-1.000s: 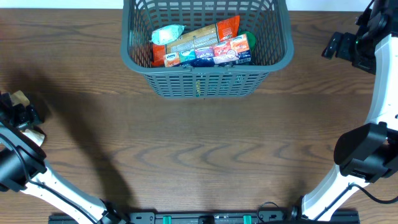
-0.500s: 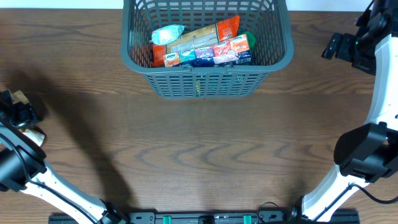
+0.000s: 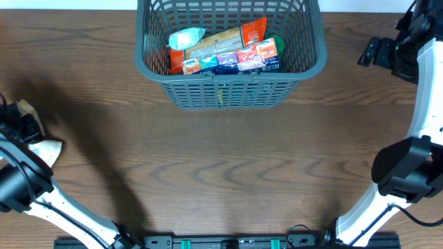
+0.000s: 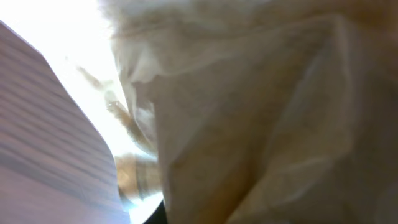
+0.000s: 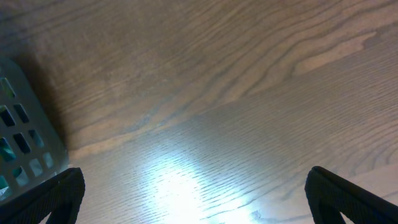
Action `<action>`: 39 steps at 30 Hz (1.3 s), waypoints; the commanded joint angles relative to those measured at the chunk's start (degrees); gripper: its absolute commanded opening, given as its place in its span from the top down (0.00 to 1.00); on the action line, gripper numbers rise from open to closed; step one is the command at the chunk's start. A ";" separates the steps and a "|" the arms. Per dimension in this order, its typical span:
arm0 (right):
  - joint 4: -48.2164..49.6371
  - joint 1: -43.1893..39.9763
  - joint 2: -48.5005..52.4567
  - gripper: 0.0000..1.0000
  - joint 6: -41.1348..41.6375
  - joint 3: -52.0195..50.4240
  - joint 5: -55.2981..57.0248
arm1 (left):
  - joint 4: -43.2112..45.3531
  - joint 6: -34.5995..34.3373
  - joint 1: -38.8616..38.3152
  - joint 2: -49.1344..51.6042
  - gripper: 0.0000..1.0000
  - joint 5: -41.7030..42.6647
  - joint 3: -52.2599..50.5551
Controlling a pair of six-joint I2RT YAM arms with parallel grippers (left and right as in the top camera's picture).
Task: Pack container
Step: 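Grasp the cream paper-wrapped bread roll with the left gripper, then carry the bread roll over the basket with the left gripper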
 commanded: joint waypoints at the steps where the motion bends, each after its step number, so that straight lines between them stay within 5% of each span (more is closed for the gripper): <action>1: 0.31 0.33 0.55 0.01 -0.57 0.07 0.00 | -0.70 -3.69 -5.53 -5.57 0.94 2.21 0.48; 11: -0.74 0.33 0.57 0.01 -2.34 0.07 -0.02 | -4.09 -4.72 -25.29 -23.04 0.95 8.83 16.28; 16: -0.52 0.33 0.55 0.01 -2.97 0.07 -0.04 | -4.48 8.81 -38.91 -26.40 0.95 8.48 23.52; 20: -0.04 0.33 0.55 0.01 -4.42 0.07 0.00 | -4.31 25.94 -48.76 -26.67 0.95 8.33 24.33; 28: 0.24 0.33 0.57 0.01 -4.66 0.07 -0.02 | 4.48 45.09 -59.39 -21.00 0.94 8.39 24.33; 35: 0.07 0.33 0.55 0.01 -4.66 0.07 -0.04 | 17.27 46.95 -60.48 -9.68 0.94 8.44 24.33; 39: -0.61 0.33 0.57 0.01 -4.66 0.07 -0.04 | 17.14 46.93 -60.48 -2.49 0.94 8.39 24.33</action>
